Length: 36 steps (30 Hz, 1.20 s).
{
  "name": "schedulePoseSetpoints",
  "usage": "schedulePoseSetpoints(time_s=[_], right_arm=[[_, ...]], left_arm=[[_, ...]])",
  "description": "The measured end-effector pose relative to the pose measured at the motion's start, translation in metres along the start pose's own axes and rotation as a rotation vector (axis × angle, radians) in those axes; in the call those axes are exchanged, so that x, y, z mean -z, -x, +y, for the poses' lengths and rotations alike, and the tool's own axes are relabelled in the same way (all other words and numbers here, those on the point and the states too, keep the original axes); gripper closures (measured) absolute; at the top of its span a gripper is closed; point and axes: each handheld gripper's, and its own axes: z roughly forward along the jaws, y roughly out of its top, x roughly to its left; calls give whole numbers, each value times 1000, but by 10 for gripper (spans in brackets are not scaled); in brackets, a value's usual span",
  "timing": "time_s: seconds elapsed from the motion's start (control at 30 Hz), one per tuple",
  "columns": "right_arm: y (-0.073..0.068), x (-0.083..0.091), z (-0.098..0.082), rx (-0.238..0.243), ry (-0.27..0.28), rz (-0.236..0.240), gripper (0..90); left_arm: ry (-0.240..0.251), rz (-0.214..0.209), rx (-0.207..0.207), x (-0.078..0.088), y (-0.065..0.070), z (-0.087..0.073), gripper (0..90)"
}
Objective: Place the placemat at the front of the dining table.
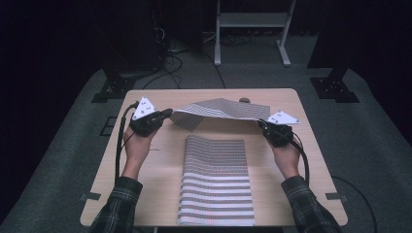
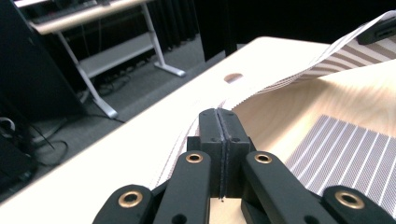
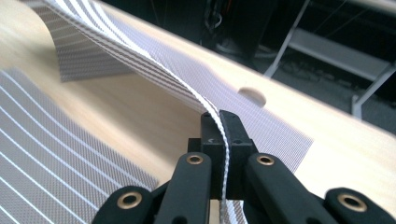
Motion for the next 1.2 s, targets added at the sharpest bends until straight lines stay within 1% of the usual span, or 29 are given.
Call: schedulePoseSetpoints(time_s=[0.03,0.07,0.13,0.2,0.23,0.27,0.37,0.4,0.43,0.47,0.5,0.53,0.57,0.6,0.63,0.67,0.7,0.73,0.77,0.8,0.83,0.9,0.93,0.97,1.03,1.07,1.1,1.17,1.2], right_arm=[[0,0,0,0,0,0,892],[1,-3,-6,-3,-13,4,892],[2,-4,-9,-11,-10,15,892],[1,-4,-9,-14,-11,18,892],[-3,-6,-9,-5,-16,19,893],[-5,-7,-9,-5,-21,25,892],[-5,-7,-14,-11,-29,27,892],[-4,-6,-18,-14,-29,22,893],[-2,-5,-19,-16,-32,25,893],[0,-4,-21,-19,-33,25,893],[2,-1,-24,-22,-34,22,892],[4,0,-25,-22,-40,22,892],[7,4,-28,-10,-45,14,893],[9,6,-30,-4,-53,5,893],[11,8,-33,-7,-58,1,893],[11,8,-33,-7,-58,1,893],[14,10,-35,-7,-63,-1,893],[23,18,-42,-11,-68,-6,892],[23,18,-42,-11,-68,-6,892],[29,23,-48,-12,-73,2,889],[30,24,-51,-2,-76,4,885],[31,28,-57,24,-98,13,830],[31,28,-57,24,-98,13,830],[31,32,-66,57,-137,28,764],[32,37,-73,53,-163,48,664],[32,37,-73,53,-163,48,664],[32,43,-81,53,-197,71,563],[31,48,-86,61,-221,82,513],[31,51,-89,60,-233,96,479]], left_arm=[[0,0,0,0,0,0,900],[1,-1,2,-1,1,-3,900],[7,-1,-1,-1,0,-3,900],[15,13,-3,0,-2,2,900],[20,19,-2,0,-3,6,900],[21,-2,15,1,-5,12,900],[11,-20,4,0,-2,14,900],[7,-37,-5,1,1,11,900],[11,-53,-2,1,2,9,900],[11,-53,-2,1,2,9,900],[12,-98,6,1,5,5,900],[3,-120,-4,1,8,3,894],[3,-120,-4,1,8,3,854],[14,-109,-18,3,11,0,763],[19,-107,-18,5,11,-1,696],[19,-107,-18,5,11,-1,661],[39,-103,-9,10,9,-4,661],[50,-100,7,13,6,-6,626],[54,-103,27,14,3,-8,626],[50,-109,54,16,-3,-12,608],[45,-110,63,16,-5,-14,606],[24,-120,87,13,-8,-17,594],[24,-120,87,13,-8,-17,583],[0,-134,111,7,-11,-21,576],[-34,-129,122,-1,-14,-26,561],[-34,-129,122,-1,-14,-26,552],[-61,-132,144,-12,-18,-32,539],[-81,-133,169,-24,-24,-38,516],[-88,-135,184,-31,-27,-41,493]])
